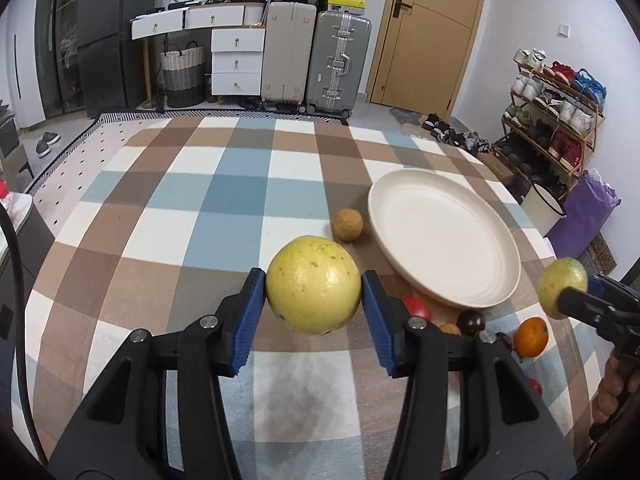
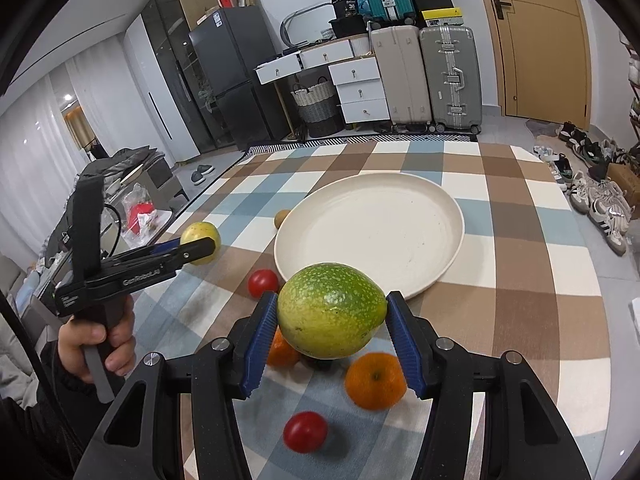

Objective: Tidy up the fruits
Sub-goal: 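Grasp the pale yellow round fruit with the left gripper while the right gripper lifts the green fruit, then lower both held fruits onto the white plate and open both grippers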

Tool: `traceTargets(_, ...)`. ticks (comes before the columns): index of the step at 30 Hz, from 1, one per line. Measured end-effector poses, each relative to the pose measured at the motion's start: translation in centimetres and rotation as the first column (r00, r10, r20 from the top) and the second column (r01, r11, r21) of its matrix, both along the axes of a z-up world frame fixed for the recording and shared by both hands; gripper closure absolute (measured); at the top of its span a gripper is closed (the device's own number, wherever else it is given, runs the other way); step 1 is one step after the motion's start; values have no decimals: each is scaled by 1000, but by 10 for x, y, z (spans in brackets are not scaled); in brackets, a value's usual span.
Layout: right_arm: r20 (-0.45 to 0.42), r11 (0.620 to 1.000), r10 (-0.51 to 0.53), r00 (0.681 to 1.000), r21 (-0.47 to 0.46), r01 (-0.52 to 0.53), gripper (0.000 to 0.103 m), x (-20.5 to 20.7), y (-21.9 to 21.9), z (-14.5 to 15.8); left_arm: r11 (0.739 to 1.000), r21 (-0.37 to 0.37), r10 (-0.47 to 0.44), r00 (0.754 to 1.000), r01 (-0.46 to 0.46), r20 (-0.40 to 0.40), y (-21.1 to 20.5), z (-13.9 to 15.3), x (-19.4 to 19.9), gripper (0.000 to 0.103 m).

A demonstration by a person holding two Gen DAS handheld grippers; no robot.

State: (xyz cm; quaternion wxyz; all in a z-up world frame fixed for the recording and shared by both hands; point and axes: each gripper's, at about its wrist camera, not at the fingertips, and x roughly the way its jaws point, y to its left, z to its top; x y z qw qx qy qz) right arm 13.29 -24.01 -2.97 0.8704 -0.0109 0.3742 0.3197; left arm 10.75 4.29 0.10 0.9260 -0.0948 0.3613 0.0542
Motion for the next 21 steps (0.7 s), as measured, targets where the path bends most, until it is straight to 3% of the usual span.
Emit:
traceTargets(9,-31,999,-44,999,-7,44,47,35,4,-5,997,15,-74,997,74,9,-34,13,16,57)
traceTargets(21,-56,996,-72,996,-49,69,47,67,7,-14,984,18,-177,984,177,-20,-76,10,58,57)
